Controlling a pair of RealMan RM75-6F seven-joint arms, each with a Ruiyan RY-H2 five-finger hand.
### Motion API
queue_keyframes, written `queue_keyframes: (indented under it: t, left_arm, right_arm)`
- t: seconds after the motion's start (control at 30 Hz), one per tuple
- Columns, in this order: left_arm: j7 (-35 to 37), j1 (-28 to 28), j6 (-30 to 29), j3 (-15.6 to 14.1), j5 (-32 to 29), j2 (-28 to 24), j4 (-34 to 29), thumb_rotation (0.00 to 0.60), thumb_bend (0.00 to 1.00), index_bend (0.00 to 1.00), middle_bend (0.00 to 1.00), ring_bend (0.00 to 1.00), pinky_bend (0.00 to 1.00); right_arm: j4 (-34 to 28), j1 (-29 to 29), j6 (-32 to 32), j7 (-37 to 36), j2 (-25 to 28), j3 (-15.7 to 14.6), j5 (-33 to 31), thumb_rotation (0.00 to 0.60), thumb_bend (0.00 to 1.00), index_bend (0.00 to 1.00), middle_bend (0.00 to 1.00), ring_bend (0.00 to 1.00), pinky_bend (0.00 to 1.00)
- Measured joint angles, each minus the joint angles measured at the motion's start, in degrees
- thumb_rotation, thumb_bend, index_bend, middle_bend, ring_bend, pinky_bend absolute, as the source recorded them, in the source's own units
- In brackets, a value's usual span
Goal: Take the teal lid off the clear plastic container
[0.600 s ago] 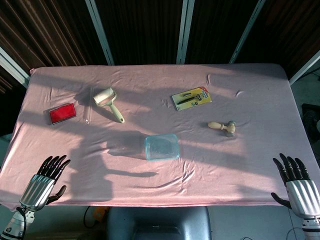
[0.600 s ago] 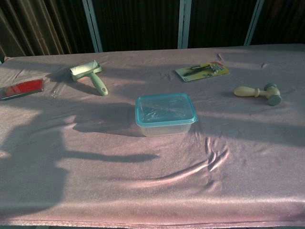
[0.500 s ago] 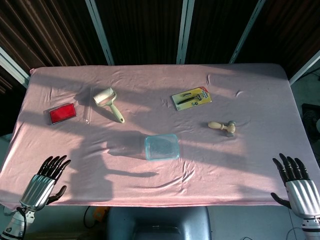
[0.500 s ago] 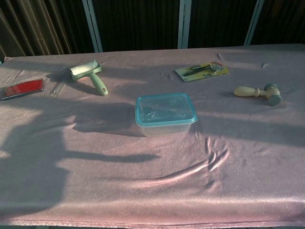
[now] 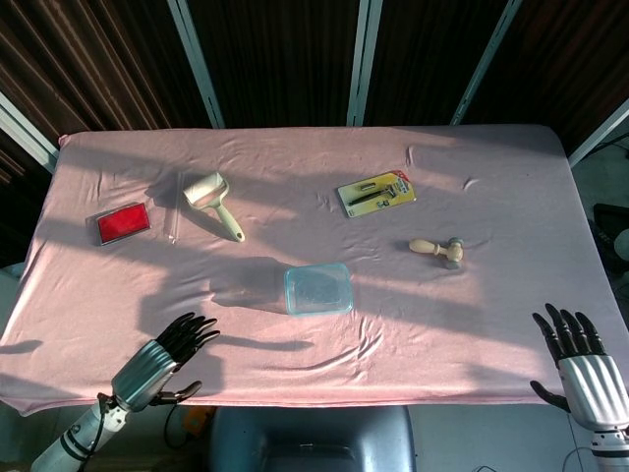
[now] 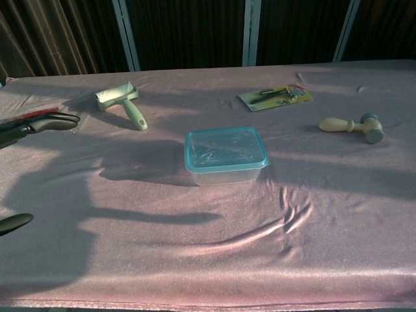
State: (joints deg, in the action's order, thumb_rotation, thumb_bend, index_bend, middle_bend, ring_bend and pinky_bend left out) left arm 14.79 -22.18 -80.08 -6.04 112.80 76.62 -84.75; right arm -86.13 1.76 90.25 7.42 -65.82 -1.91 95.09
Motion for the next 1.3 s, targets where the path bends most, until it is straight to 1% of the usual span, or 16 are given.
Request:
queue_keyframes:
  t: [0.07,0.23,0.43,0.57,0.63,0.7,0.8,0.9,1.17,1.3]
  left_arm:
    - [-0.28,-1.96,1.67,1.27,0.2,2.35,-0.84,0.6,0.28,0.0,0.0,0.0,0.0]
    - [-5.23,-6.32,8.36,4.77,-1.61,9.12,-2.99,0.6,0.28,0.0,0.0,0.0,0.0]
    - [-13.37,-10.37,16.27,9.06,-8.44,17.84,-3.24,0.6,0.28,0.0,0.0,0.0,0.0]
    - [-17.84,-12.67,19.74,12.11,-13.47,23.42,-0.62,0.6,0.28,0.0,0.0,0.0,0.0]
    - [-19.77,-14.13,21.54,14.12,-16.65,26.43,2.21,0.6,0.28,0.0,0.0,0.0,0.0]
    - [-20.94,-15.32,22.83,15.63,-18.92,28.26,4.46,0.6,0.28,0.0,0.0,0.0,0.0]
    - [-22.85,-17.18,24.89,17.75,-22.42,30.08,7.7,0.6,0.28,0.0,0.0,0.0,0.0]
    - [-23.95,-18.5,26.6,19.15,-25.61,30.68,9.26,0.6,0.28,0.0,0.0,0.0,0.0]
    - [-25.91,-20.89,30.42,21.22,-32.92,31.11,13.59,0.6,0.28,0.0,0.0,0.0,0.0]
    - [-26.03,-21.92,31.94,21.94,-36.45,31.07,14.45,0.6,0.28,0.0,0.0,0.0,0.0]
  right_arm:
    - [-0.11,-0.13,-0.36,0.35,-0.14,0.01,-0.11,0.6,0.22,0.0,0.0,0.0,0.0]
    - [-0.33,-0.51,-1.34,0.55,-0.15,0.24,-0.96,0.6,0.22,0.0,0.0,0.0,0.0]
    - [-0.46,-0.99,-2.63,0.5,0.01,0.33,-1.63,0.6,0.22,0.0,0.0,0.0,0.0]
    - [-0.6,-1.25,-3.22,0.19,0.27,0.3,-2.0,0.6,0.22,0.0,0.0,0.0,0.0]
    - [-0.64,-1.26,-3.26,-0.17,0.46,0.29,-2.09,0.6,0.22,0.0,0.0,0.0,0.0]
    - [-0.64,-1.25,-3.22,-0.54,0.64,0.29,-2.13,0.6,0.22,0.0,0.0,0.0,0.0]
    - [-0.62,-1.19,-3.04,-1.38,1.02,0.34,-2.29,0.6,0.22,0.0,0.0,0.0,0.0]
    - [-0.56,-1.15,-2.96,-2.16,1.4,0.53,-2.76,0.6,0.22,0.0,0.0,0.0,0.0]
    - [-0.62,-1.18,-2.98,-2.94,1.86,0.43,-2.73,0.6,0.22,0.0,0.0,0.0,0.0]
    - [-0.61,-1.23,-3.12,-2.98,1.88,0.48,-2.91,0.6,0.22,0.0,0.0,0.0,0.0]
